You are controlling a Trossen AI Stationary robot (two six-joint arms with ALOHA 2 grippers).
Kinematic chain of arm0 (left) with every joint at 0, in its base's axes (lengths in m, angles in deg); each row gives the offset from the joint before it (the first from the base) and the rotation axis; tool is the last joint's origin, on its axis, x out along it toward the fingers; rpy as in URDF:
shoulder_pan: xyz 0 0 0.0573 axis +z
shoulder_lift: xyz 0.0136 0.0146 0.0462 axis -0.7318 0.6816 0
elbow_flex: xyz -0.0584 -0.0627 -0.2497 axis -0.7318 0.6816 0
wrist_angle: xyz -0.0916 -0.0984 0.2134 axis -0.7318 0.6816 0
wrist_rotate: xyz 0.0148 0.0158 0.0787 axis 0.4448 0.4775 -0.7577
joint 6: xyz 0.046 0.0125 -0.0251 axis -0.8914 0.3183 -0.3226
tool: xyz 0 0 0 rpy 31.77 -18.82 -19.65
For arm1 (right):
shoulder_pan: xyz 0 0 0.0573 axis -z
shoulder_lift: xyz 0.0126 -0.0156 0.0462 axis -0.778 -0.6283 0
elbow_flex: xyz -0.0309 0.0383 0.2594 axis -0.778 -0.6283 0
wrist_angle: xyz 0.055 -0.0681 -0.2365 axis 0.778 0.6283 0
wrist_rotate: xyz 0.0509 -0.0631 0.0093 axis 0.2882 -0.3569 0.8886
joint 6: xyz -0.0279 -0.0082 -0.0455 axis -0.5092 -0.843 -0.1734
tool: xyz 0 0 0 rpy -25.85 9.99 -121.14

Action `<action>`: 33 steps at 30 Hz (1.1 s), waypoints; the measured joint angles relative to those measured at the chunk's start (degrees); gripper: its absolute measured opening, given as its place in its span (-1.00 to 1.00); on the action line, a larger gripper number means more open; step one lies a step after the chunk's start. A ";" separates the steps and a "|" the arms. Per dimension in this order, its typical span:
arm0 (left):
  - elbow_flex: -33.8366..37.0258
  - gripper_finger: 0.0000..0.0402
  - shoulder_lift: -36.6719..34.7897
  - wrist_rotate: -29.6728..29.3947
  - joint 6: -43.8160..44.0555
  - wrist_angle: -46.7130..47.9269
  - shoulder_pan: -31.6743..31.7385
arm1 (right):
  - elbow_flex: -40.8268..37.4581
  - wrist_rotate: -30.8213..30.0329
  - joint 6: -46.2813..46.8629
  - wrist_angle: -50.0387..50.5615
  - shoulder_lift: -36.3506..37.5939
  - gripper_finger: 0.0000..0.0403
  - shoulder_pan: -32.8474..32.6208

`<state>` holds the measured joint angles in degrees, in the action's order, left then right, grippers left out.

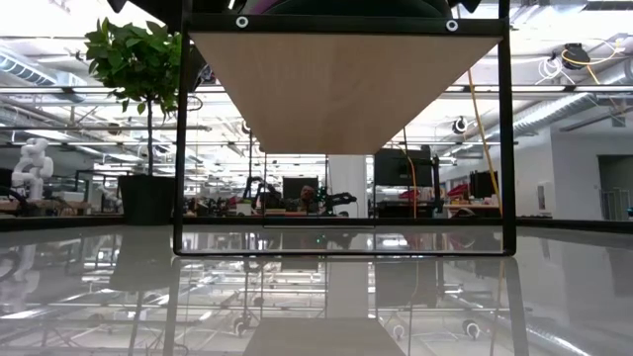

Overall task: Place and stack plates onto a shelf
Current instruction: Stack the pink plate on top of the pink plate

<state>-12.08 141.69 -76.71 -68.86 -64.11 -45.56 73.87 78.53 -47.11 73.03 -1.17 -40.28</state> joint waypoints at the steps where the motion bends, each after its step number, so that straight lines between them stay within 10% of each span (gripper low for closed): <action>1: 0.00 -0.88 0.00 0.00 0.00 0.04 0.00 | 0.00 0.02 1.03 -0.09 0.05 -0.38 -0.01; 17: 0.00 -0.88 0.00 1.39 2.49 0.74 0.07 | -0.02 6.30 16.95 -6.91 2.08 -0.05 -0.04; 33: 0.00 -0.88 -0.02 7.90 -1.40 -4.17 5.39 | -13.62 -0.88 33.84 -8.94 25.73 -0.16 -9.77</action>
<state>-12.08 141.67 -68.81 -70.26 -68.27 -40.16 60.25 77.65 -13.27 64.09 24.56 -50.05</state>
